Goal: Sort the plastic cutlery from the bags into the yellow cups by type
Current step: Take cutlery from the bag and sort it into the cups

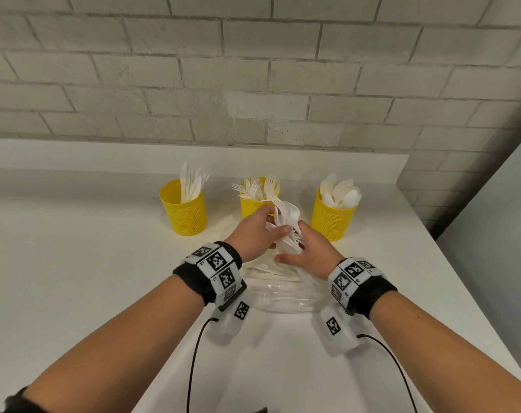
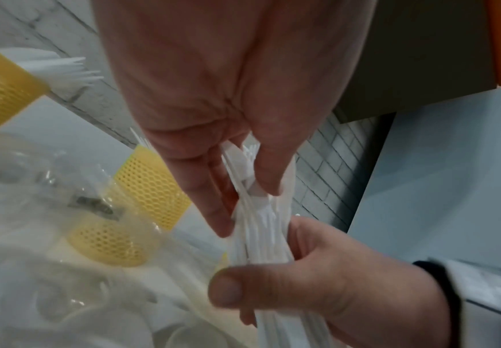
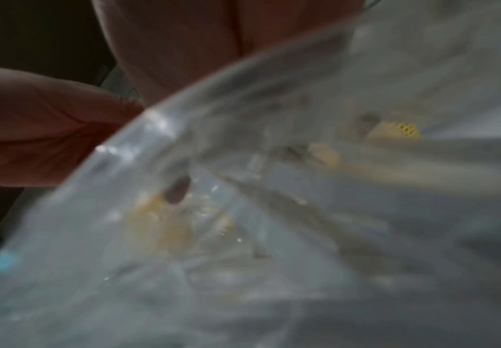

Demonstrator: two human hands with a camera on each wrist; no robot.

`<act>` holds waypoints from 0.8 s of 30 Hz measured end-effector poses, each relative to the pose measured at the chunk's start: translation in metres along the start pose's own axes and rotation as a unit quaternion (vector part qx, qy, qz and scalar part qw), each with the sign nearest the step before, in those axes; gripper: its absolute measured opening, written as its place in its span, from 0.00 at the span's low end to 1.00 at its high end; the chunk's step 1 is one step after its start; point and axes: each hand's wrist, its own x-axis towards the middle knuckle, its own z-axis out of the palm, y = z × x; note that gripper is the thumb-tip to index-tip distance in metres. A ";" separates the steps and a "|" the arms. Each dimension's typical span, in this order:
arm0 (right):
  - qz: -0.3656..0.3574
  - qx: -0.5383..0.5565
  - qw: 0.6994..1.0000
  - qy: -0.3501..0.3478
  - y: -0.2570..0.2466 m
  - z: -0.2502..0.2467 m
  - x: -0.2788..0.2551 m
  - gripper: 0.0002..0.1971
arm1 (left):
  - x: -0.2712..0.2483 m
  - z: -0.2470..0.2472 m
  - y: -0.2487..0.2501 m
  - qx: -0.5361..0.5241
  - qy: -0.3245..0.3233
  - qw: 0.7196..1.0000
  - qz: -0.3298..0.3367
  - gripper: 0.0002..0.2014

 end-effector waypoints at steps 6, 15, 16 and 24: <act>0.058 -0.030 0.998 0.003 0.013 0.004 -0.005 0.18 | -0.002 0.001 -0.007 -0.011 0.023 0.999 0.022 0.24; -0.021 0.080 0.992 0.098 -0.034 -0.030 0.005 0.06 | -0.008 -0.010 -0.010 0.000 -0.003 1.000 0.007 0.51; -0.034 0.098 0.988 0.115 -0.040 -0.032 0.008 0.05 | -0.009 -0.010 -0.011 0.032 -0.039 0.999 -0.005 0.50; -0.023 0.243 0.964 0.110 -0.076 -0.002 0.011 0.16 | -0.008 0.000 -0.003 0.002 0.024 0.994 0.104 0.28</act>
